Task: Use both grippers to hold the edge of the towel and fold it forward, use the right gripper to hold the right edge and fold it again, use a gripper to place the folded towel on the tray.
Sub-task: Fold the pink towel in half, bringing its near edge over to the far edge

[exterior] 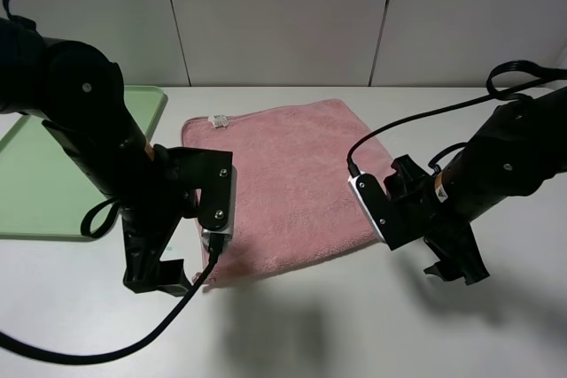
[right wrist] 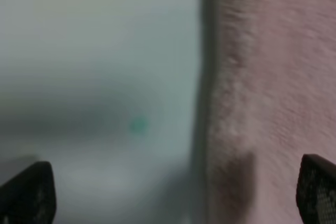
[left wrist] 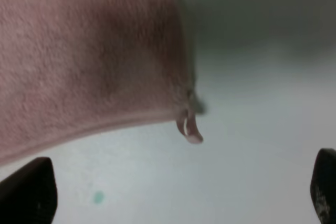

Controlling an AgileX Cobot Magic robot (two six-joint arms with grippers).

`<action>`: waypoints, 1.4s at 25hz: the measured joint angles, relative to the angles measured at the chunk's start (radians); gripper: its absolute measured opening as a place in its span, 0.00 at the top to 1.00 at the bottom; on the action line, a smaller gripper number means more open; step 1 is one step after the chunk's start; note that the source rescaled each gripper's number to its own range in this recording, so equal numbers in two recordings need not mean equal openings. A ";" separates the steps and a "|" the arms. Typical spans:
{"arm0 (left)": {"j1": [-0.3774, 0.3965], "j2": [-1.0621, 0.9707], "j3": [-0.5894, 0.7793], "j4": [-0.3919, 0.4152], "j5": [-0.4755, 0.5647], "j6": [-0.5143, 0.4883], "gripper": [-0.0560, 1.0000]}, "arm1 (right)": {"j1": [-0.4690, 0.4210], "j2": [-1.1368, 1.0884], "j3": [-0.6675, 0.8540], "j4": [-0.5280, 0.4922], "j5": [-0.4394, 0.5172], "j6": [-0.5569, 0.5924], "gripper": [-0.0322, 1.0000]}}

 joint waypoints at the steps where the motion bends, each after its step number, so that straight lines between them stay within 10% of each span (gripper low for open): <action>1: 0.000 0.000 0.006 0.001 0.001 -0.006 0.04 | 0.000 0.012 0.000 -0.016 -0.004 -0.002 0.00; 30: 0.000 0.000 0.046 -0.014 -0.052 -0.012 0.04 | -0.102 0.149 -0.129 -0.066 0.099 -0.067 0.00; 35: 0.000 0.000 0.046 -0.015 -0.068 -0.012 0.04 | -0.102 0.153 -0.129 -0.036 0.114 -0.116 0.14</action>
